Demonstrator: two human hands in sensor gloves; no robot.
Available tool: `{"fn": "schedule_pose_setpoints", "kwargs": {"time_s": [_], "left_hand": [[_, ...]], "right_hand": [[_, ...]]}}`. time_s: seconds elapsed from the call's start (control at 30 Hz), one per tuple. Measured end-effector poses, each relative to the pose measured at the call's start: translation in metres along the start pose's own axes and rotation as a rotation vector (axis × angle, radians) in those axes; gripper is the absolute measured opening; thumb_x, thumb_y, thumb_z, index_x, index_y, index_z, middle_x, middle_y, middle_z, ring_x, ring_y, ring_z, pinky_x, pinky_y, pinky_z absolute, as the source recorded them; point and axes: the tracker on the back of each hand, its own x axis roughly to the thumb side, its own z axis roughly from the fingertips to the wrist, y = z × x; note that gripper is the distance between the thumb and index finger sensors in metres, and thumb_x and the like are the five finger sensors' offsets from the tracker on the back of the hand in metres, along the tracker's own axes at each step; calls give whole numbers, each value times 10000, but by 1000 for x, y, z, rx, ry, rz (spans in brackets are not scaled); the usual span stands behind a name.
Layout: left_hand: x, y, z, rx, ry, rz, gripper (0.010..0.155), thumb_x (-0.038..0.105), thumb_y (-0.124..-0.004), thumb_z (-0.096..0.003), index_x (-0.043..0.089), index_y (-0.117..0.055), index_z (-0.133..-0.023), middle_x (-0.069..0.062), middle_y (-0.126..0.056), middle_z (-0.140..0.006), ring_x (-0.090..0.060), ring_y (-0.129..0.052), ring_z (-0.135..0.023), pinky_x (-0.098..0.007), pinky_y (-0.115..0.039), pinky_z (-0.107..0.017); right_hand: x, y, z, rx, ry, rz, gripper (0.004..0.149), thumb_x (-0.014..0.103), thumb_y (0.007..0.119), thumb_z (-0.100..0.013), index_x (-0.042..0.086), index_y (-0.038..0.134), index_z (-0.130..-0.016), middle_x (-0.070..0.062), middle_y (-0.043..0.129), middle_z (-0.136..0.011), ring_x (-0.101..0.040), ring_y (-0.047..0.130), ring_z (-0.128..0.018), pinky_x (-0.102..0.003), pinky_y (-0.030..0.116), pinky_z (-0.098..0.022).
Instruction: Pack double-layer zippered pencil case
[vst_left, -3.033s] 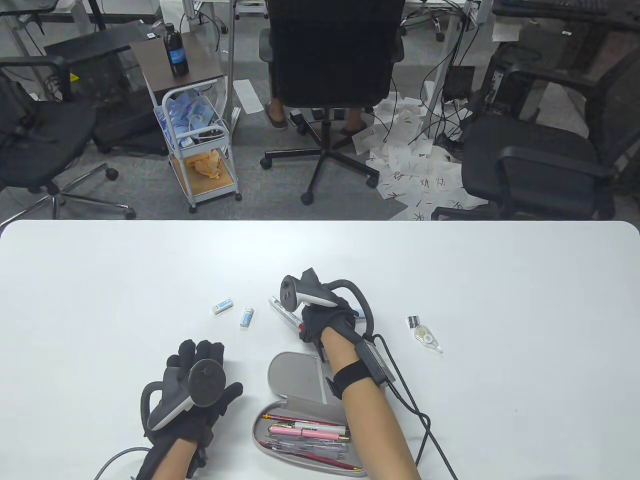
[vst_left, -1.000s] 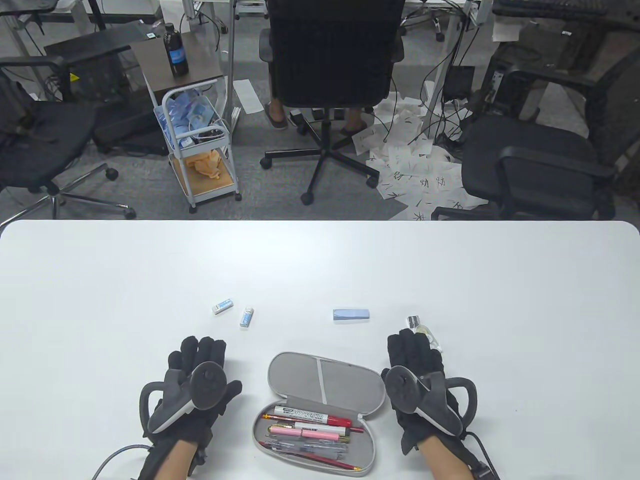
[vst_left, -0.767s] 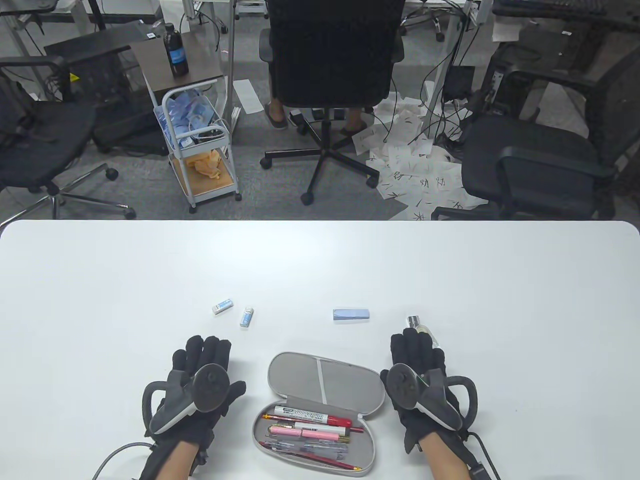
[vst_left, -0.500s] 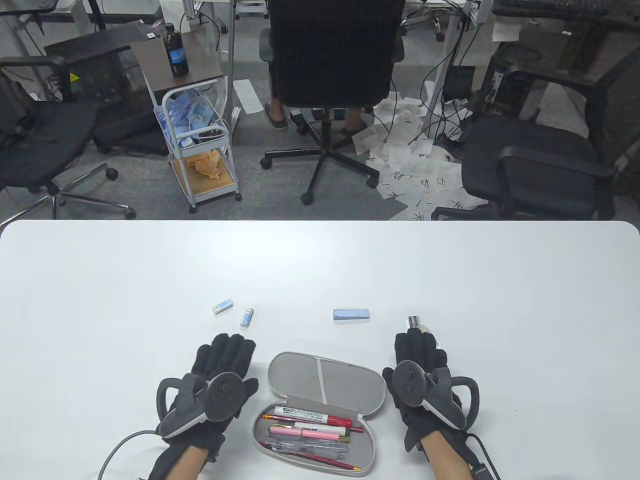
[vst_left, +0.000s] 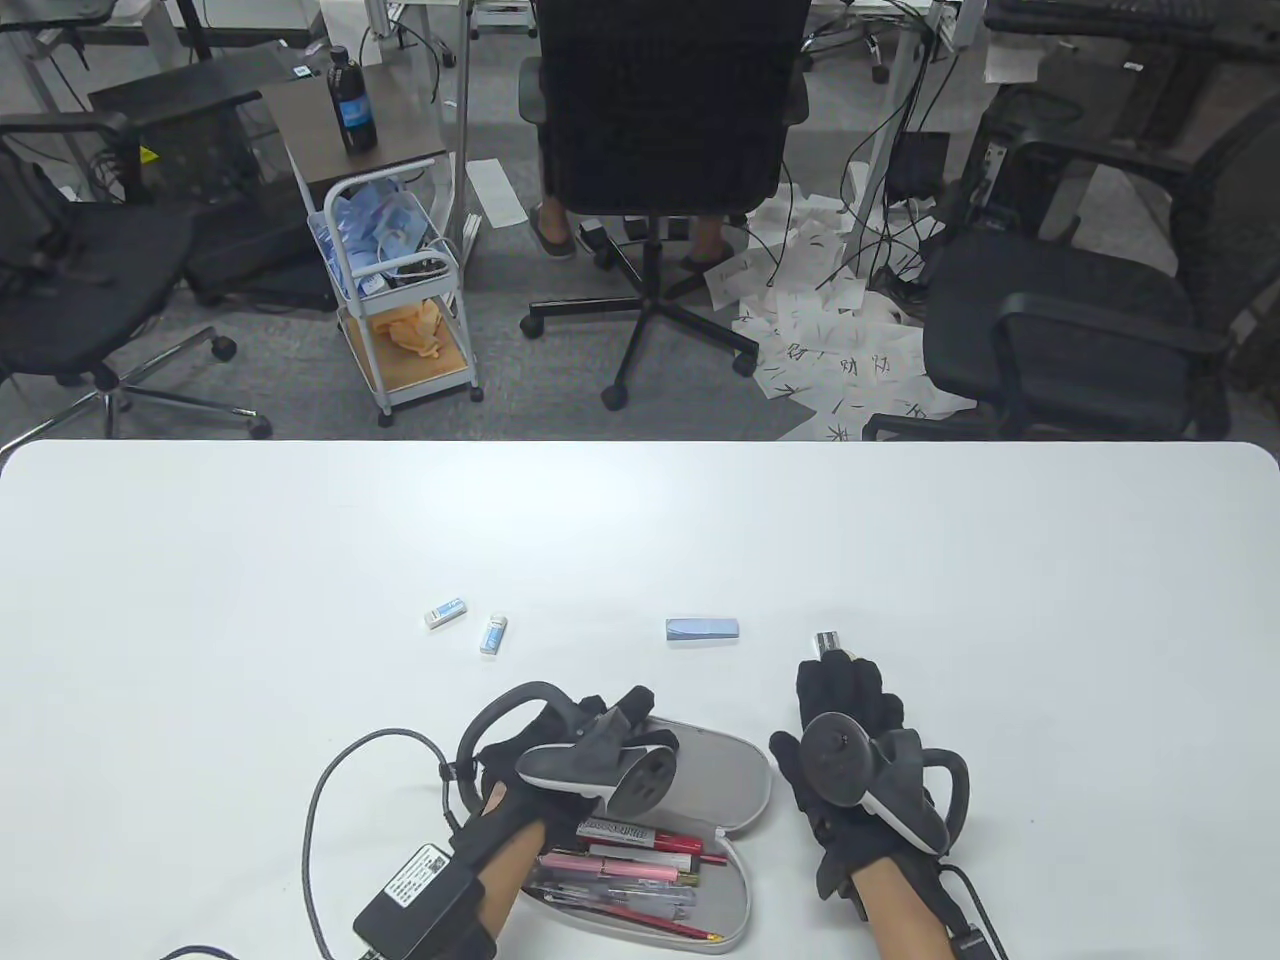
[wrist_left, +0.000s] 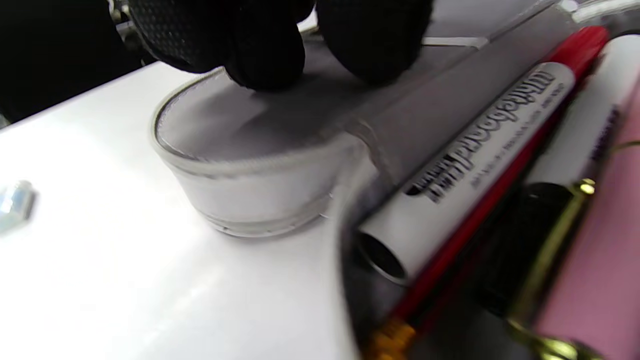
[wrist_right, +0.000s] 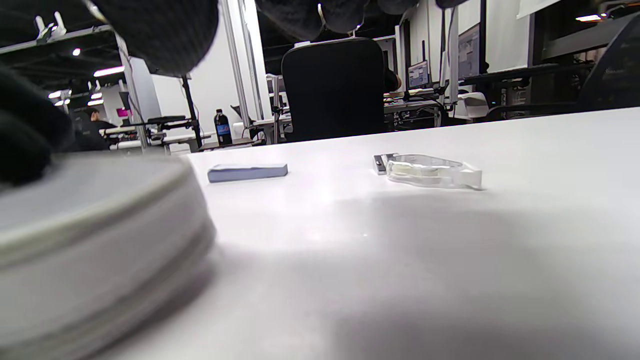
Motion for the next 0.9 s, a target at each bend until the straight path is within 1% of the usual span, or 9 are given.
{"fn": "schedule_pose_setpoints", "kwargs": {"time_s": [0.07,0.17,0.37,0.5,0.6,0.67,0.73,0.8,0.9], "left_hand": [[-5,0,-5,-4,-9,48,627,269,-797,-554,394,-540,-1111,-83,-524,-1182,-231,-886,-744,-441,-798,-618],[-11,0,-12,6,1,71,599,278,-801,-545,415,-594,-1091,-66,-587,-1162,-239,-889,-738,-474,-788,-636],[-15,-11,-22,59,-28,127,440,255,-766,-536,369,-714,-958,-54,-658,-1092,-214,-887,-661,-469,-799,-613],[-14,-15,-21,55,-20,140,411,233,-718,-527,300,-694,-932,-56,-616,-1091,-184,-857,-677,-458,-787,-646],[-11,-14,-18,88,-19,116,413,220,-702,-518,293,-696,-924,-79,-630,-1079,-163,-874,-688,-437,-812,-655],[-15,-12,-14,111,-16,166,415,214,-692,-517,294,-689,-924,-101,-662,-1066,-173,-904,-692,-438,-835,-649],[-19,-11,-11,110,-5,246,414,210,-689,-521,293,-684,-927,-117,-675,-1065,-190,-922,-704,-443,-845,-647],[-23,-12,-9,127,-1,281,413,210,-690,-522,293,-682,-926,-125,-672,-1071,-199,-933,-714,-441,-852,-646],[-28,-12,-6,138,13,320,408,211,-700,-521,283,-694,-922,-78,-653,-1099,-223,-960,-706,-451,-879,-617]], "right_hand": [[-1,0,0,9,4,-25,727,505,645,-518,142,390,-1094,-155,327,-1176,-400,293,-1017,-554,361,-707],[-2,3,0,30,3,-49,726,507,645,-519,144,394,-1095,-152,331,-1177,-399,291,-1018,-555,361,-707],[-2,7,-1,56,-6,-27,703,478,652,-528,150,394,-1094,-146,326,-1177,-398,283,-1017,-557,356,-706],[-1,9,-2,58,-17,-14,704,478,652,-531,154,387,-1096,-141,317,-1180,-394,275,-1019,-555,348,-709],[-1,10,-3,60,-25,-22,702,483,651,-531,157,394,-1097,-140,323,-1181,-391,280,-1021,-549,350,-711],[-3,10,-6,63,-43,-47,696,481,656,-536,157,408,-1099,-137,334,-1183,-388,292,-1024,-543,359,-715],[-6,7,-18,64,-35,-95,669,459,679,-534,170,449,-1092,-128,365,-1181,-377,327,-1026,-526,393,-720],[-8,3,-35,69,-18,-114,609,406,724,-524,202,532,-1064,-101,432,-1168,-342,416,-1024,-483,492,-723],[-8,1,-73,127,-11,-147,530,344,783,-500,236,665,-1005,-56,562,-1139,-303,532,-1011,-441,603,-711]]}}
